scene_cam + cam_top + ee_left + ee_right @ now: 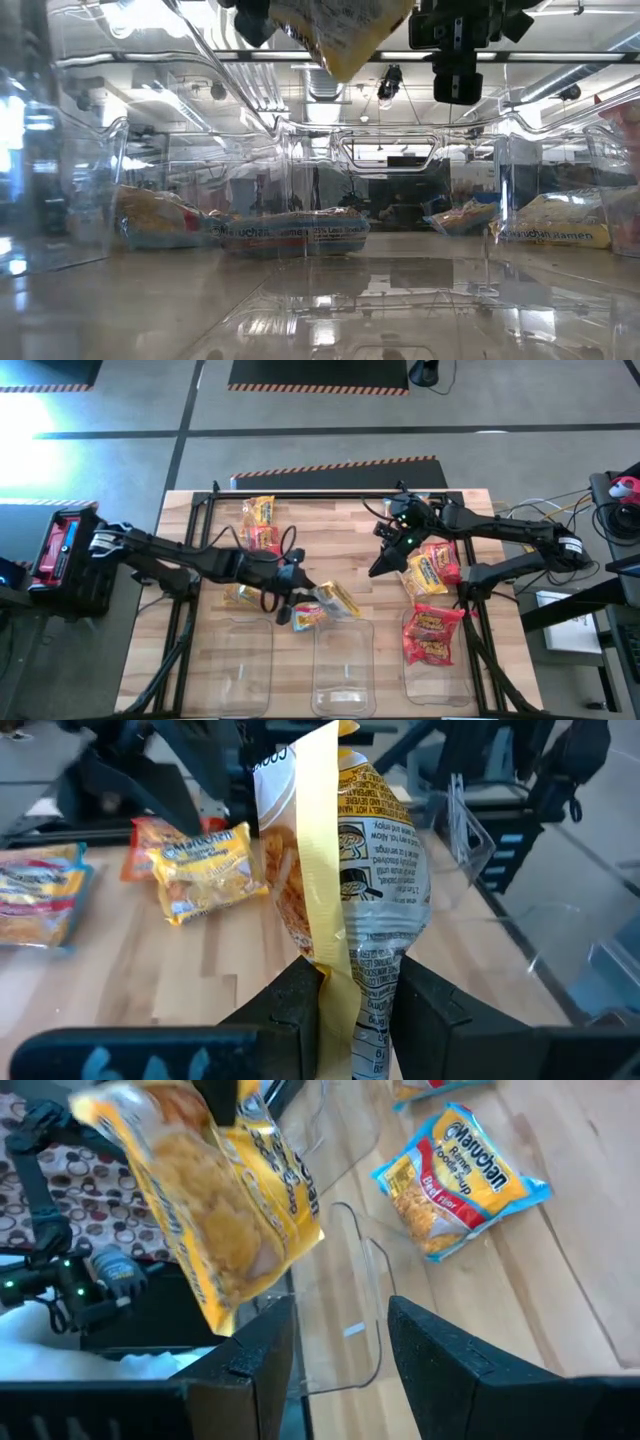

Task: Sort Maruchan noodles
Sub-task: Put the yellow noodle pack into the middle transparent bin

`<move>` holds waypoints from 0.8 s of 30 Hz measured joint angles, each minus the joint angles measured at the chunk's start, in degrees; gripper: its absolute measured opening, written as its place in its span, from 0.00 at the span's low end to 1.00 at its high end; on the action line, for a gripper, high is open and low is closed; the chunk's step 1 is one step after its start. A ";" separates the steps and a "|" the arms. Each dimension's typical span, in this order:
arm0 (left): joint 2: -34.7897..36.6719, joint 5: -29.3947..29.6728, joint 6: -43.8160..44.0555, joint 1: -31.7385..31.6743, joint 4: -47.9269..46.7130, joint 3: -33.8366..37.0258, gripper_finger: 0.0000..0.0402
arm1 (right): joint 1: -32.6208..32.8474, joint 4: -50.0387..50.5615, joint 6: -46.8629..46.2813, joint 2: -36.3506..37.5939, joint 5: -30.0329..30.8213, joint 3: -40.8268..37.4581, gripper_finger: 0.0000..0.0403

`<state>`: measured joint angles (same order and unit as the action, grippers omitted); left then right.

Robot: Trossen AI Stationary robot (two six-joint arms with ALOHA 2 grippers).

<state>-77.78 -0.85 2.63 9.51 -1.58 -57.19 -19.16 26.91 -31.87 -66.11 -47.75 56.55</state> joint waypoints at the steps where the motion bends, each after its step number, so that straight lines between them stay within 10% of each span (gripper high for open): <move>1: -0.51 -0.09 0.88 0.18 -0.03 0.00 0.19 | 0.01 0.03 0.13 0.00 0.00 0.00 0.38; 12: -9.53 0.62 10.46 3.46 -0.37 -6.65 0.19 | 0.04 1.01 0.43 0.00 -0.07 0.00 0.38; 24: -22.19 4.77 11.68 5.20 -32.49 -28.70 0.19 | 0.04 7.62 6.15 0.00 -0.07 0.00 0.38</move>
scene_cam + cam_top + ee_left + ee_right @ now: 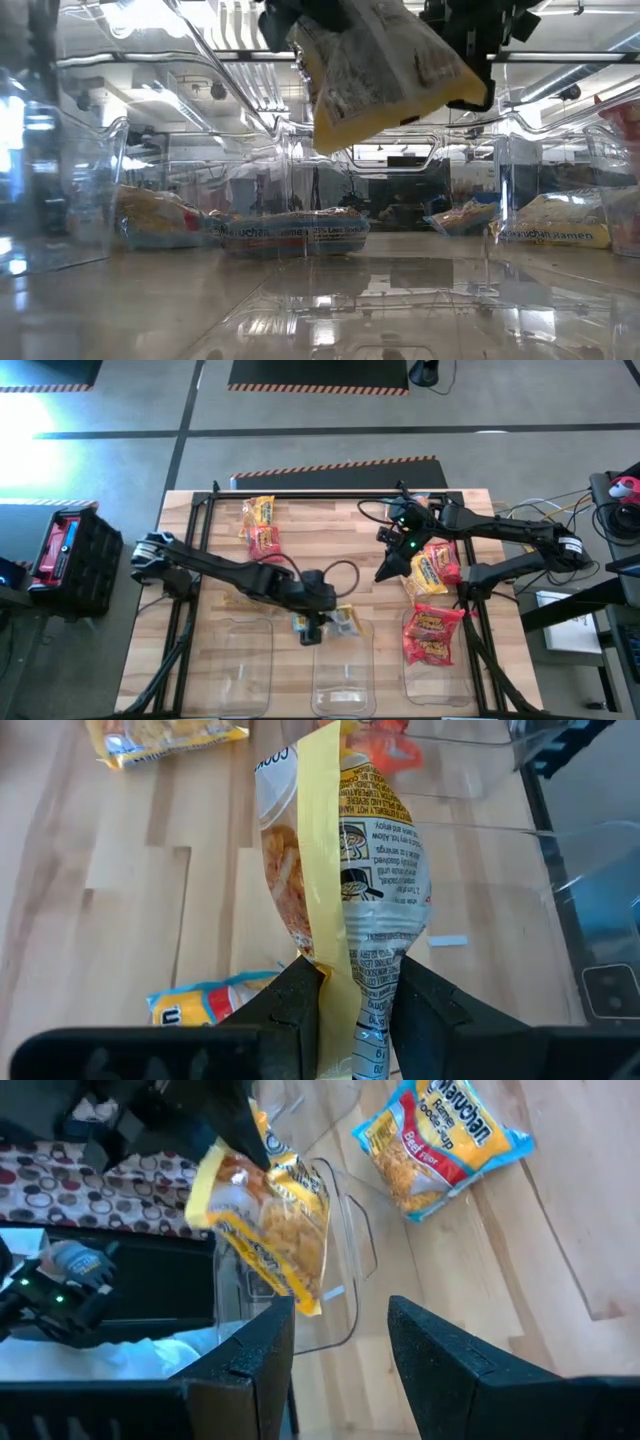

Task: Sort Maruchan noodles
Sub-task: Put the yellow noodle pack into the middle transparent bin

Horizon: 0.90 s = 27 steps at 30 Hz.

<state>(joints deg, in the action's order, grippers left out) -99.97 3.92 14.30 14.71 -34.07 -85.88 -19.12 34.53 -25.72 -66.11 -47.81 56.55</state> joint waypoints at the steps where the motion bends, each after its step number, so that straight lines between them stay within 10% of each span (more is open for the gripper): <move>1: -0.90 -0.02 0.00 0.24 -0.93 -1.37 0.19 | -0.02 0.00 0.18 0.00 0.00 0.00 0.38; 27: -4.52 0.13 -6.25 2.39 -0.62 -4.48 0.19 | -0.02 -0.51 0.25 -0.17 0.02 0.00 0.38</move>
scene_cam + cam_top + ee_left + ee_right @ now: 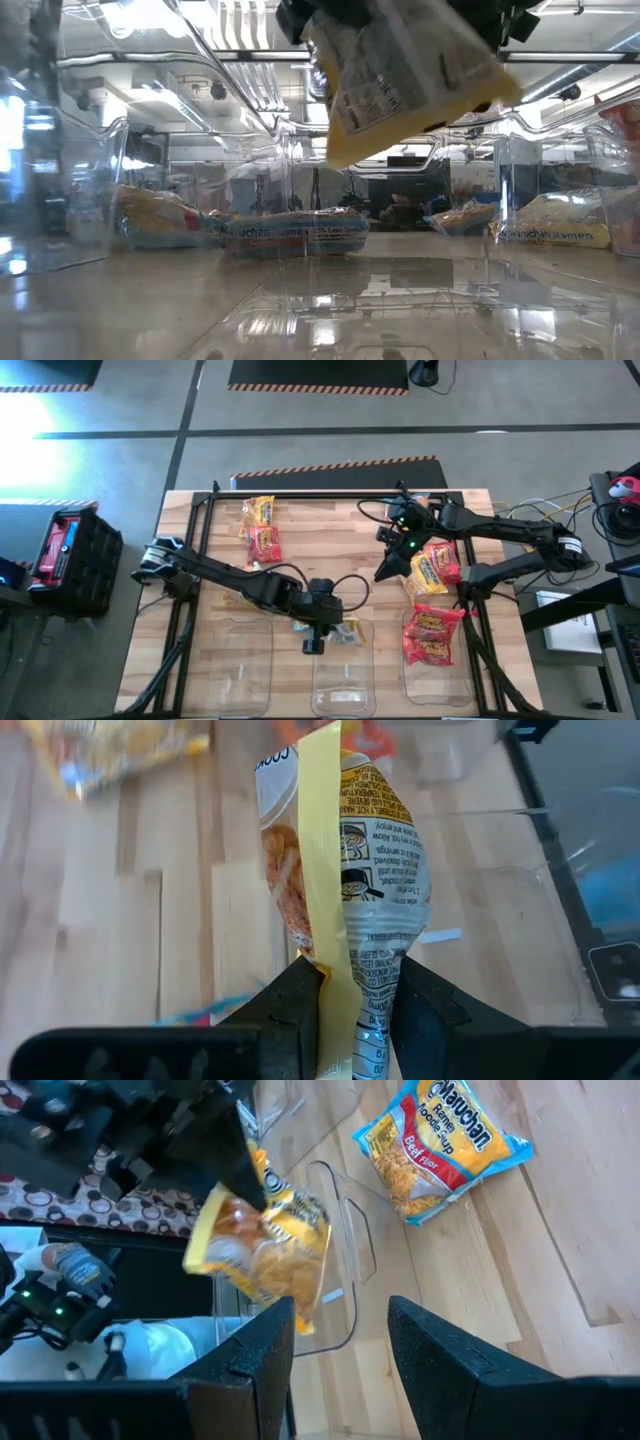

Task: Sort Maruchan noodles
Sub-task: Put the yellow noodle pack into the middle transparent bin

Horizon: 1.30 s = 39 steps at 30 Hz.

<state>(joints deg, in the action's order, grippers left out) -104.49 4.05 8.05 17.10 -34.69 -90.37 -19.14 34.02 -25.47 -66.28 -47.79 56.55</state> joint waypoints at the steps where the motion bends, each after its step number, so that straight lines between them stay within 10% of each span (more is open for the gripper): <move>1: 0.00 -0.05 -1.94 0.17 0.65 0.00 0.19 | 0.00 0.00 0.00 0.00 0.00 0.00 0.38; 18: 0.02 -7.86 -50.00 0.88 2.74 0.00 0.19 | 0.00 0.00 -0.02 -0.04 -0.02 0.00 0.38; 30: 0.04 -8.09 -62.26 0.88 2.96 0.00 0.19 | 0.00 0.00 -0.02 -0.04 0.00 0.00 0.38; 39: 0.07 -11.00 -87.81 0.70 -4.91 0.00 0.19 | 0.01 0.00 -0.02 -0.04 0.00 0.00 0.38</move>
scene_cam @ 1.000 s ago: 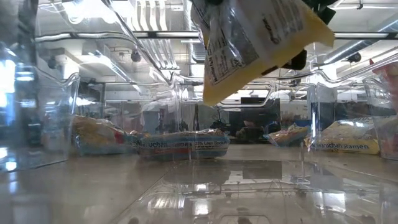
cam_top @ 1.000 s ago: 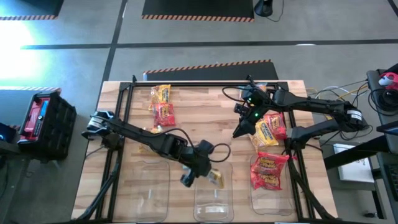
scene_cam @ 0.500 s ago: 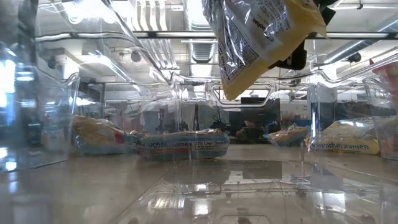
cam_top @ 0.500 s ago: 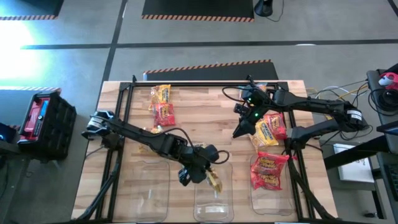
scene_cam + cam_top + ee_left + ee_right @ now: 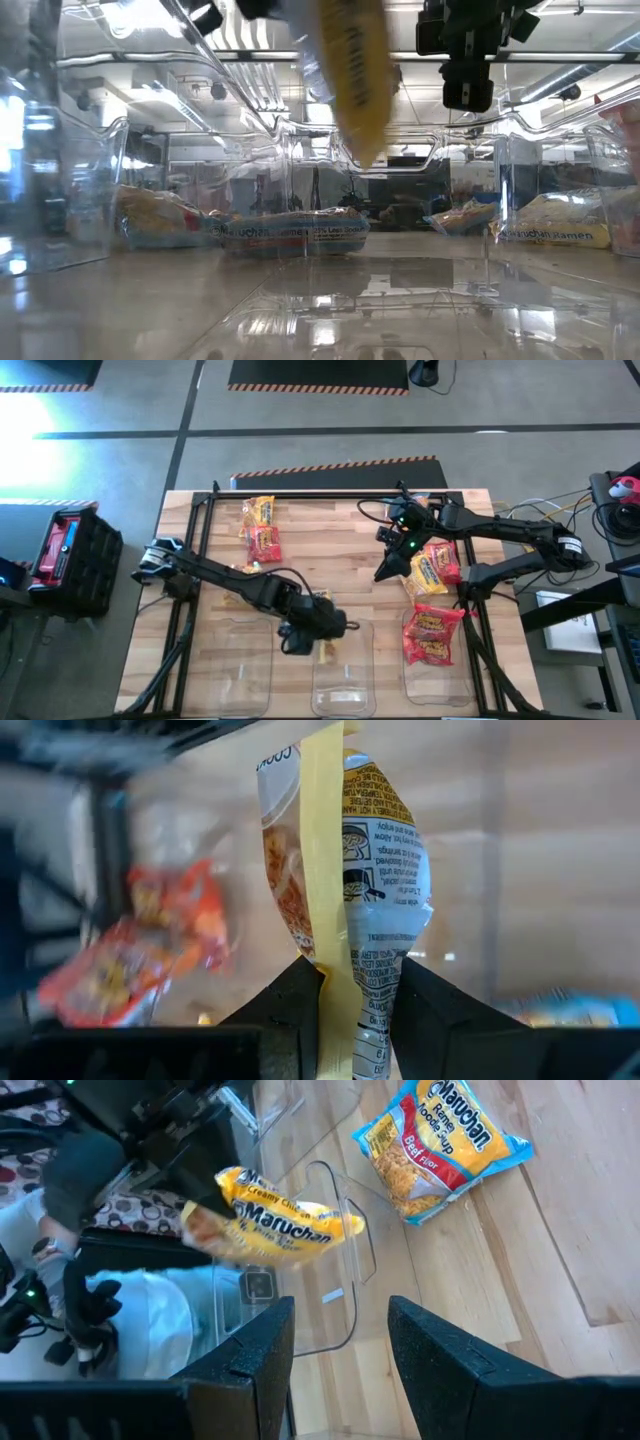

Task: Sort Maruchan noodles
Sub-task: Put the yellow noodle pack into the middle transparent bin

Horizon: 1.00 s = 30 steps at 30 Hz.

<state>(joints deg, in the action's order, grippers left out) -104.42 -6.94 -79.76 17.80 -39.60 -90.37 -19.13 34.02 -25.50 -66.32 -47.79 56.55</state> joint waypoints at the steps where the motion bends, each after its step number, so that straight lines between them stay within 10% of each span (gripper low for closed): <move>1: 0.00 -0.11 -3.31 0.00 -1.03 0.00 0.19 | -0.01 0.00 0.00 0.00 -0.02 0.00 0.38; 19: 0.20 -2.86 -37.35 -0.47 3.64 0.00 0.19 | 0.00 0.00 0.00 0.00 -0.01 0.00 0.38; 30: -1.63 6.75 -48.22 -3.19 8.35 0.00 0.19 | -0.01 -0.02 0.00 0.00 0.00 0.00 0.38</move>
<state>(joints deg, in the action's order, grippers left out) -106.05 -0.19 -127.98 14.61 -31.25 -90.36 -19.13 34.00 -25.50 -66.32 -47.79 56.55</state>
